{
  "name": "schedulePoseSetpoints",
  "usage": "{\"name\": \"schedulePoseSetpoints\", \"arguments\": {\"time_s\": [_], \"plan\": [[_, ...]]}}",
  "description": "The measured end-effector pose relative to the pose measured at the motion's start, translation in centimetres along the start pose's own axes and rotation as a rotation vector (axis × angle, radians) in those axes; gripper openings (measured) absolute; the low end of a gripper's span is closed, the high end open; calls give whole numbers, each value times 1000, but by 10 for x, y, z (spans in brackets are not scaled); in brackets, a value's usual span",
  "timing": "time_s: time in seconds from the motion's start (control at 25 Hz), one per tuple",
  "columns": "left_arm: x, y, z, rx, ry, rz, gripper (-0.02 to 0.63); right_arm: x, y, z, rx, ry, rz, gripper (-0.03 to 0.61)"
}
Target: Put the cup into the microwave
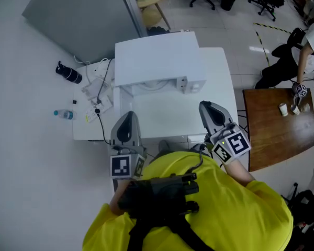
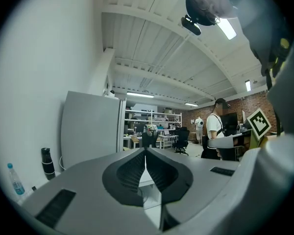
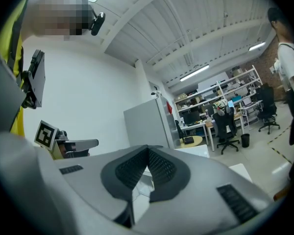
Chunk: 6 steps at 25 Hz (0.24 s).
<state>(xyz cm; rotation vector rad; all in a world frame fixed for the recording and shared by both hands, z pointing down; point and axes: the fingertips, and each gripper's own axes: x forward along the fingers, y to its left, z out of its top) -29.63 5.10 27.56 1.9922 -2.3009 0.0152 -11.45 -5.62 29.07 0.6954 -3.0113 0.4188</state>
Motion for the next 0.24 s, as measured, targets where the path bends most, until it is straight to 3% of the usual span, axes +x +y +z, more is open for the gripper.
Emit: {"name": "schedulePoseSetpoints", "arguments": {"time_s": [0.24], "plan": [[4, -1, -8, -24, 42, -8, 0, 8, 1, -8, 1, 19, 6, 3]]}}
